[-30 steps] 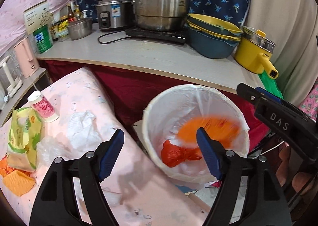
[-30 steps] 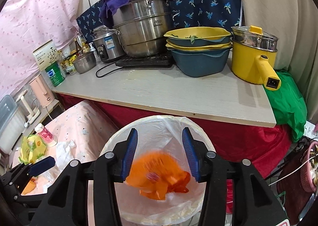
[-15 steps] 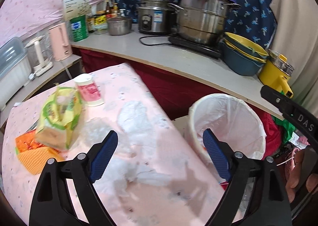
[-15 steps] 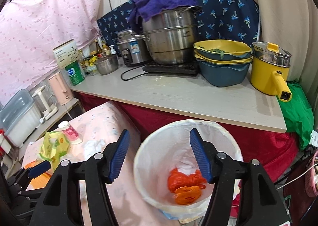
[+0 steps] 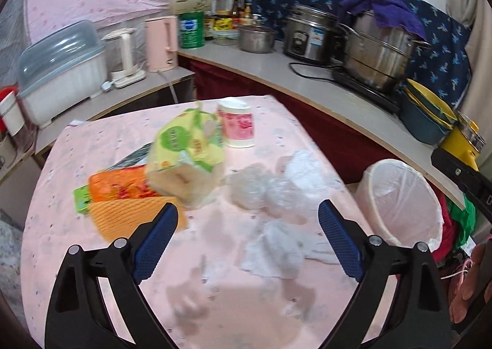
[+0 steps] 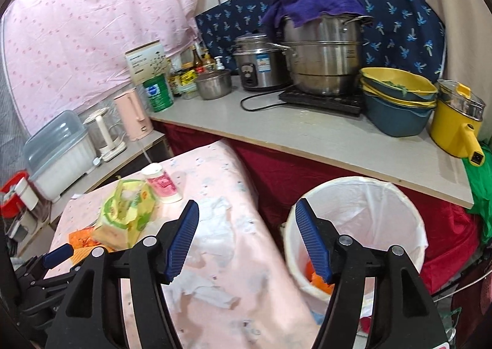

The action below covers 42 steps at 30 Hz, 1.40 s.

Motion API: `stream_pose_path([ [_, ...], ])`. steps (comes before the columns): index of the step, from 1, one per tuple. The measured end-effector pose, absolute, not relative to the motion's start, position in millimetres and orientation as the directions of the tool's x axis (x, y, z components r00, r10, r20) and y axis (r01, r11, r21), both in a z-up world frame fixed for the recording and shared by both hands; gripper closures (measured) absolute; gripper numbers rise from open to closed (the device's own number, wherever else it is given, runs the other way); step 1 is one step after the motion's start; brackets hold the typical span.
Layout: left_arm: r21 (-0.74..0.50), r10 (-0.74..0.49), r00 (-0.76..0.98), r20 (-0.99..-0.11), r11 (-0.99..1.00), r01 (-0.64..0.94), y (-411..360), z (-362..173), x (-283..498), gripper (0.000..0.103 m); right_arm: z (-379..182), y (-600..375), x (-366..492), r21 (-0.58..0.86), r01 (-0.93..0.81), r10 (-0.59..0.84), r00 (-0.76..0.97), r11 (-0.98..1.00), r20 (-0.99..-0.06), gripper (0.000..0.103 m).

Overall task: Collect trash
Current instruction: 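Grasp the white tissue with the right gripper while the left grasps the orange foam mesh sleeve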

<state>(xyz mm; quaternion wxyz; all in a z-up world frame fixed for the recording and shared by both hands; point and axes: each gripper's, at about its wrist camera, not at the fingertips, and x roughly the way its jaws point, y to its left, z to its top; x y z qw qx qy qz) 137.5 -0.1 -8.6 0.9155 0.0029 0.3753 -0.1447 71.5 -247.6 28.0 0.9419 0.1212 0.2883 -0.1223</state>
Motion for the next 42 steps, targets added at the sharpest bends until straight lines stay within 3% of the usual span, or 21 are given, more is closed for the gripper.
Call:
stream_pose_path([
  [26,-0.102,-0.083,0.649,-0.756,0.995,0.008,138.2,-62.5,148.5,0.013,-70.6,-144.7,119.1,0.117,0.193,-0.044,0.669,0.974,-0.742,0.037],
  [42,-0.16,-0.107,0.582,-0.806,0.986,-0.039,168.9,-99.1,183.8,0.012,-125.6,-141.0,147.7,0.08,0.242,-0.079,0.584,0.967,-0.808,0.037],
])
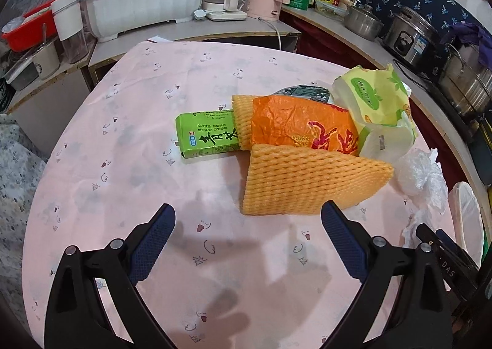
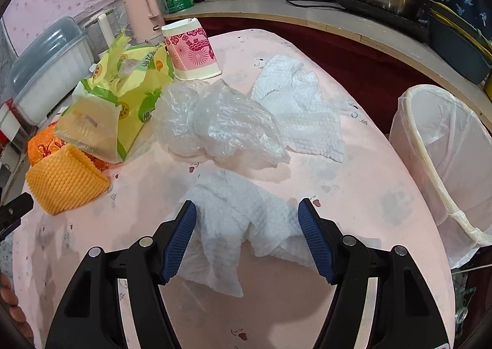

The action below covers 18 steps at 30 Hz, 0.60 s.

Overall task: Collect trash
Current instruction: 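Grasp the white tissue with the right gripper while the left grasps the orange foam mesh sleeve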

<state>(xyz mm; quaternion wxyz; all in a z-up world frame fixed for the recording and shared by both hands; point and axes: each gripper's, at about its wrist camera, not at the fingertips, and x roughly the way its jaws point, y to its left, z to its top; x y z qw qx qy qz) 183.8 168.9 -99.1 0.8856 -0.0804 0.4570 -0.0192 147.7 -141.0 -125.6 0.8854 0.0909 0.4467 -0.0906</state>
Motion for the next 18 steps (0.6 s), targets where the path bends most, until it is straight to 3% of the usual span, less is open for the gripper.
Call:
stream_pose_path([
  [8,-0.162,-0.124,0.572,-0.811,0.987,-0.016,166.4,-112.3,202.5,0.013,-127.0,-134.5,148.1,0.09,0.224,-0.061,0.586,0.97,-0.808,0.07],
  [11,-0.155,-0.14,0.568,-0.811,0.988,0.021,159.8,-114.9,206.7,0.021,-126.6,-131.3,147.1,0.099,0.217,-0.049,0.586,0.971,-0.808,0.076],
  [14,-0.162,-0.17,0.551,-0.817,0.985,0.063,154.1,-118.5,209.5,0.041,-126.5,-129.2,146.5,0.104,0.216,-0.043,0.586,0.971,-0.809,0.078],
  [16,-0.16,-0.189,0.535,-0.824,0.982,0.1,149.2,-120.1,211.7,0.078,-126.5,-128.2,146.3,0.106,0.214,-0.041,0.586,0.971,-0.809,0.079],
  [17,-0.154,-0.19,0.53,-0.826,0.982,0.11,147.2,-120.6,210.7,0.081,-126.3,-127.8,146.1,0.109,0.213,-0.038,0.585,0.971,-0.81,0.079],
  [18,-0.157,-0.196,0.532,-0.824,0.98,0.119,145.7,-120.2,209.0,0.09,-125.9,-127.5,146.0,0.112,0.212,-0.034,0.585,0.971,-0.81,0.08],
])
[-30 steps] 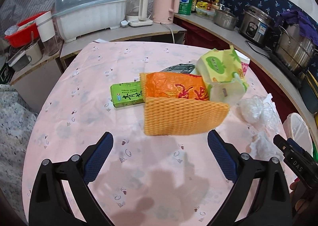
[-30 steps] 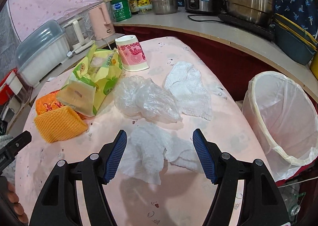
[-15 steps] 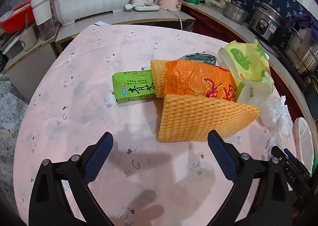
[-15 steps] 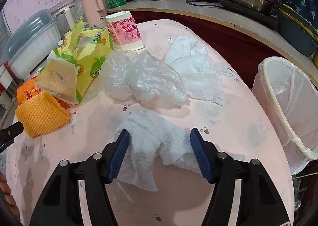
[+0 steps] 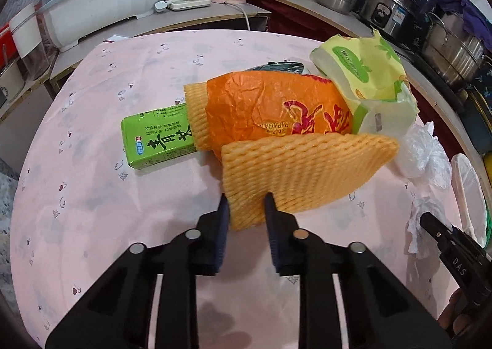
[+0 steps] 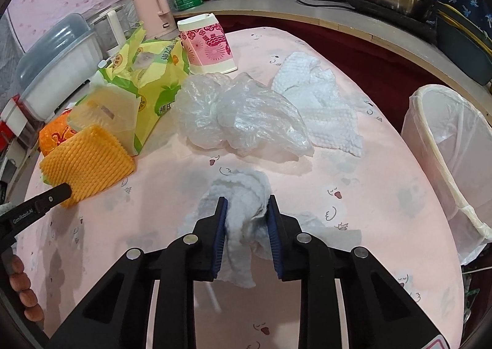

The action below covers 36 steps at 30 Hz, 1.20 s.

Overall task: Collect trash
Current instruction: 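Grasp the white tissue with the right gripper while the left grasps the orange foam mesh sleeve, then carry the tissue and foam sleeve over the white trash bin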

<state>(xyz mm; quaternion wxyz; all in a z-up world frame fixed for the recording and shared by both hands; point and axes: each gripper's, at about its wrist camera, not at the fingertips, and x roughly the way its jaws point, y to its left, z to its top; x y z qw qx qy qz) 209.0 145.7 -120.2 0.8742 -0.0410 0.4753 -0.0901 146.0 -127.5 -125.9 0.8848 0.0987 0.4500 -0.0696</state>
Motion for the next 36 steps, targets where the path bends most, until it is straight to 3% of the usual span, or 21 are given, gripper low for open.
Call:
stream_pose_path([
  [5,-0.164,-0.226,0.543,-0.809,0.973,0.161,140.6,-112.2,195.3,0.095,-120.8,-125.4,143.4,0.134,0.202,-0.012,0.593,0.97,-0.805,0.084],
  [36,-0.217,-0.366,0.607,-0.706,0.927,0.307,91.4,-34.9,132.4,0.096,-42.8,-150.2,102.6,0.186,0.207,-0.026,0.733,0.961,-0.68,0.085],
])
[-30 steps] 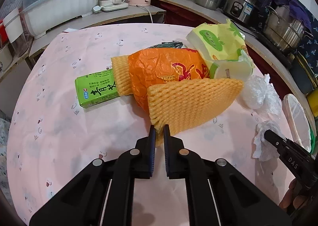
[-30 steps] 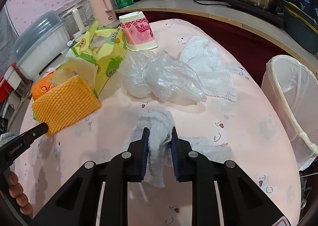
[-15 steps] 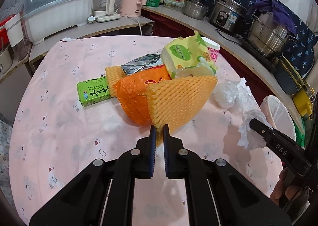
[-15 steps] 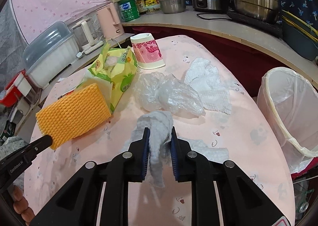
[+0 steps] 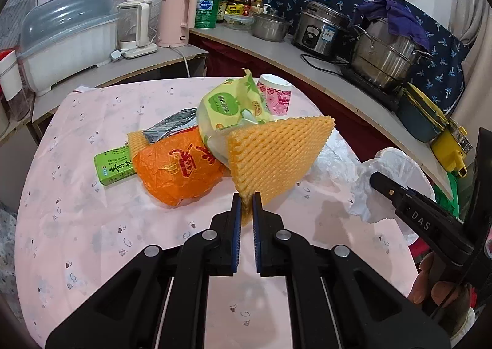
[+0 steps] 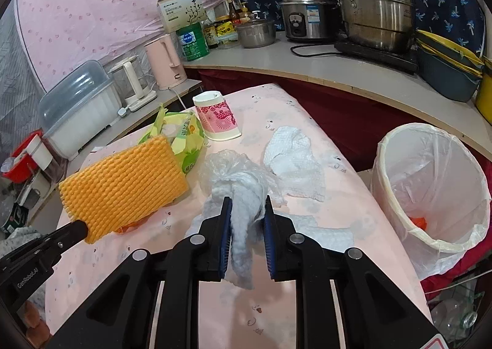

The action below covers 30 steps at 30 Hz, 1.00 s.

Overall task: Collect trash
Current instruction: 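Carry the tissue and foam sleeve over the white trash bin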

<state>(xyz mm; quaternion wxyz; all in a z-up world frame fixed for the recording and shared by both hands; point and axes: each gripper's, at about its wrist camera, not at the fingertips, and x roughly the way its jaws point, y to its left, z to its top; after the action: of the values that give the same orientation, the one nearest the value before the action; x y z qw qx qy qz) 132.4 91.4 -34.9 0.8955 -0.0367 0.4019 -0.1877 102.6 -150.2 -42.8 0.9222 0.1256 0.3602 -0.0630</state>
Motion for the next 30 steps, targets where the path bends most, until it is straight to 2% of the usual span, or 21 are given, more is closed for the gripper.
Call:
stream_pose_path([
  [18,-0.192,-0.433,0.583,-0.688,0.883,0.428,15.1,-17.2,121.9,0.096,-23.0,-222.6,70.1,0.203,0.33,-0.132,0.759,0.922,-0.638,0.085],
  [30,-0.162,-0.485,0.542,-0.687,0.829,0.536,-64.3,-10.0,112.9,0.096,-20.0,-292.9,42.9,0.213,0.448,-0.234,0.748,0.868,-0.621,0.085],
])
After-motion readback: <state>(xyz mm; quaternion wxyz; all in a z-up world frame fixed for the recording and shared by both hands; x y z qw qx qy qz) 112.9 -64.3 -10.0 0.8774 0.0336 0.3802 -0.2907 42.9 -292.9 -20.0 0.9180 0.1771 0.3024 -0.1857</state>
